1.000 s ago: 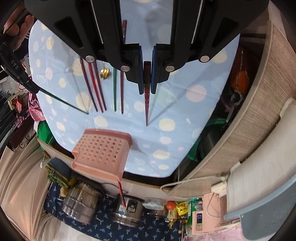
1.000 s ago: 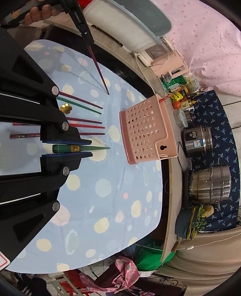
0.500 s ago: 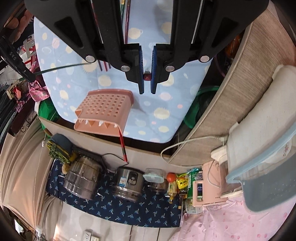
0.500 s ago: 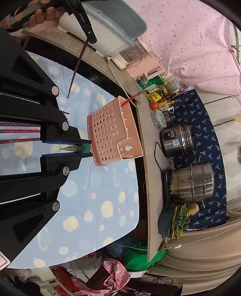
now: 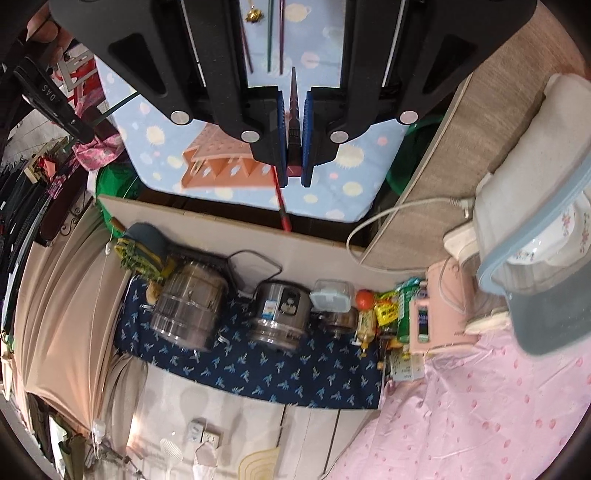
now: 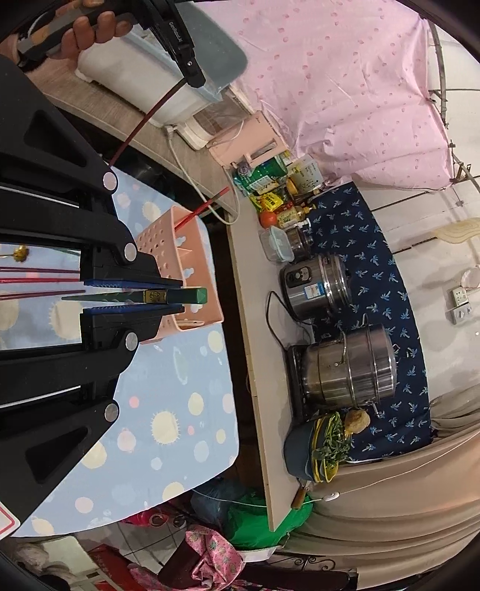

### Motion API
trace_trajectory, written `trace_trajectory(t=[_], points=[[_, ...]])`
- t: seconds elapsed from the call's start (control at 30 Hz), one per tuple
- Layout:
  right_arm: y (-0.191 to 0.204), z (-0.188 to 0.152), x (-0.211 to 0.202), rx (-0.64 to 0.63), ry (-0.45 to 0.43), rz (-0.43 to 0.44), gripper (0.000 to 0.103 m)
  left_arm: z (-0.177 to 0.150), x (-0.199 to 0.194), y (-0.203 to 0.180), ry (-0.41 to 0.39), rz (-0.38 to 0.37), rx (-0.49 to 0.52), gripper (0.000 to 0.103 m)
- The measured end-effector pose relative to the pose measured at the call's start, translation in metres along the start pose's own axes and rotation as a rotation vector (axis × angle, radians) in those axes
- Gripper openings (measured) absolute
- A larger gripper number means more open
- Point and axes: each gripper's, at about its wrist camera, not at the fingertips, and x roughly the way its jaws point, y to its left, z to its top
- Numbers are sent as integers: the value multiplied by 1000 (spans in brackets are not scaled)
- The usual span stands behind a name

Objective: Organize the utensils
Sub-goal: 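Carry the dark red chopstick with the left tool while the right tool carries the green one to the basket, then open the left tool in the basket while the right tool releases the green chopstick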

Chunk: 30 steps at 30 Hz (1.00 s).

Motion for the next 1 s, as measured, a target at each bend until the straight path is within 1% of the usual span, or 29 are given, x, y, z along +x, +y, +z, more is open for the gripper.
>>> trace_trajectory(t=[0.17, 0.3, 0.43, 0.57, 0.67, 0.83, 1.0], points=[[2, 36, -1, 27, -81, 33, 7, 37, -5, -14, -82, -17, -2, 7], [5, 67, 2, 46, -141, 67, 7, 68, -3, -27, -142, -17, 8, 7], [10, 92, 13, 43, -176, 78, 7, 85, 5, -38, -176, -10, 22, 7], [15, 107, 32, 33, -182, 78, 7, 94, 22, -46, -183, -17, 29, 7], [18, 109, 49, 20, -165, 75, 7, 94, 42, -50, -165, -10, 36, 7], [17, 101, 77, 14, -117, 71, 7, 84, 73, -50, -118, -10, 35, 7], [12, 86, 100, 25, -60, 74, 7, 70, 94, -45, -67, -15, 20, 7]])
